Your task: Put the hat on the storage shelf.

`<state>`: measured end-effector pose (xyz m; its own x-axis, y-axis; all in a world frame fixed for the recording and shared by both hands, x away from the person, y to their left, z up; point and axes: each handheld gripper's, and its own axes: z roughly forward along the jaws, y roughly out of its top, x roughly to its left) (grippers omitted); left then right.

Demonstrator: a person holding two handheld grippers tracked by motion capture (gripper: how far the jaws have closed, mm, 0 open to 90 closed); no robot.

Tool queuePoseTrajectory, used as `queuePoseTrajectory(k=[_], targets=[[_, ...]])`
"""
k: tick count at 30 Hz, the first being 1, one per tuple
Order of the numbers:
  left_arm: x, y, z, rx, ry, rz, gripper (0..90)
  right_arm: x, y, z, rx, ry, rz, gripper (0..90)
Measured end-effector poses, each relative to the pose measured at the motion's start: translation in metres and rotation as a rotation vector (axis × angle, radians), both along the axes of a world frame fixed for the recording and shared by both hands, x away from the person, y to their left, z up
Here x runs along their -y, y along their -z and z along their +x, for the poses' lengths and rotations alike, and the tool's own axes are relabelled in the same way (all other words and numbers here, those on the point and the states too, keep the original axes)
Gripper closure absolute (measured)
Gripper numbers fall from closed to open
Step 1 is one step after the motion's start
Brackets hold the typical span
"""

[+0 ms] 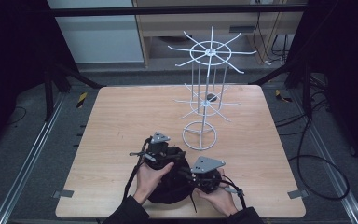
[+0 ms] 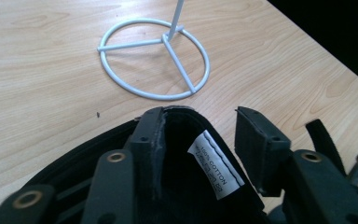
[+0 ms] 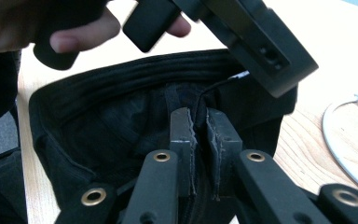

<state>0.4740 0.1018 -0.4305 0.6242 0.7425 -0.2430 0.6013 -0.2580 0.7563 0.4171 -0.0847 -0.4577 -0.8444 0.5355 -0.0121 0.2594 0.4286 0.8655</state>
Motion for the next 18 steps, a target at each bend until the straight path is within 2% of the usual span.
queuePoseTrajectory(k=[11,14,16,17,18], targets=[[0.0070,0.0027,-0.0036,-0.035,0.002,-0.001,72.0,-0.0026,0.0009,-0.0007,0.003,-0.002,-0.018,80.4],[0.0080,0.0026,-0.0047,-0.023,-0.002,0.007,79.0,-0.0030,0.0012,-0.0007,0.008,-0.005,-0.015,79.3],[0.0067,0.0022,-0.0047,-0.008,-0.009,0.001,81.4,-0.0025,-0.0003,-0.0017,0.010,-0.010,0.005,73.4],[0.0067,0.0022,-0.0047,-0.008,-0.009,0.001,81.7,-0.0025,-0.0003,-0.0017,0.010,-0.010,0.005,73.4],[0.0036,0.0002,-0.0052,0.010,-0.014,-0.006,82.0,0.0001,-0.0034,-0.0031,0.005,-0.014,0.030,67.5]])
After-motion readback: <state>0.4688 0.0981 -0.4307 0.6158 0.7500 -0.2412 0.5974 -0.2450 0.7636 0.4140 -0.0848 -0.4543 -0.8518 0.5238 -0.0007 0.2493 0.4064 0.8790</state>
